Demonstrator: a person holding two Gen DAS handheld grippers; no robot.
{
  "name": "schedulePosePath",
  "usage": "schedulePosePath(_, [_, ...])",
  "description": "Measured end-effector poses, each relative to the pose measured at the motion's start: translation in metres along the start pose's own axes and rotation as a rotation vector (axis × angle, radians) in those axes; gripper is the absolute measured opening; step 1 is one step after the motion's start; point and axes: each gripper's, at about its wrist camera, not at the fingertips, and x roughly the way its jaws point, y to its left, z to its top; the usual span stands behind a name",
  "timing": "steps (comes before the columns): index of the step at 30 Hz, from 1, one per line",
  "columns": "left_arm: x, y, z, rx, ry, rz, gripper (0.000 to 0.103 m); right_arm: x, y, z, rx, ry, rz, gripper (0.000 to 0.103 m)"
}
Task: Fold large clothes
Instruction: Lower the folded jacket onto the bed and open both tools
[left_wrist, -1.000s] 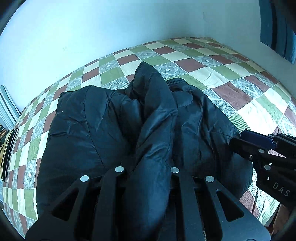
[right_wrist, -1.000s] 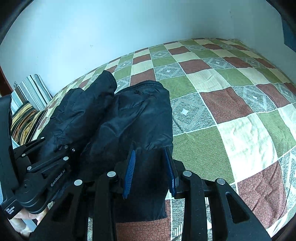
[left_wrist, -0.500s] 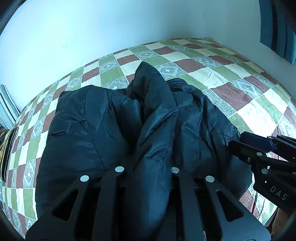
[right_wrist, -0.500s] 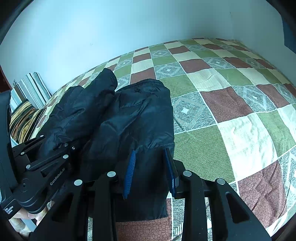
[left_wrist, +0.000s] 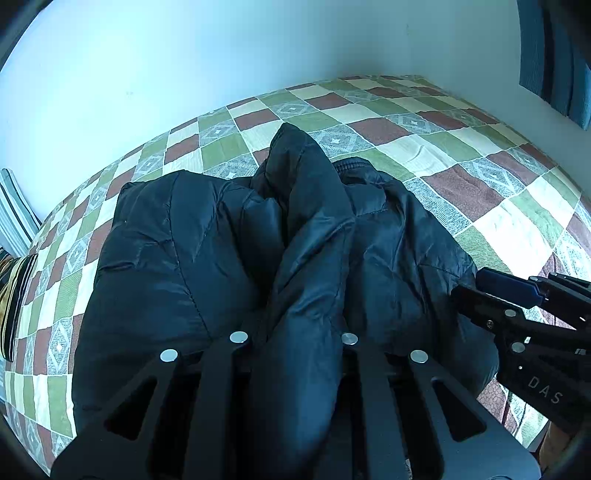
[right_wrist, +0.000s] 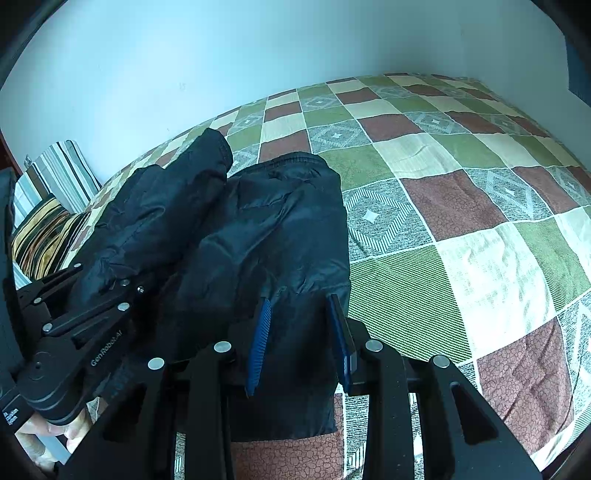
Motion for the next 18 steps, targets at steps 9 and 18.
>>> schedulePosePath(9, [-0.019, 0.005, 0.008, -0.036, -0.008, 0.018, 0.017, 0.007, 0.004, -0.002, -0.019, 0.023, -0.036, 0.032])
schedulePosePath(18, [-0.067, 0.022, 0.017, -0.124, -0.071, -0.061, 0.032, 0.000, 0.017, -0.001, -0.072, 0.011, -0.109, 0.032])
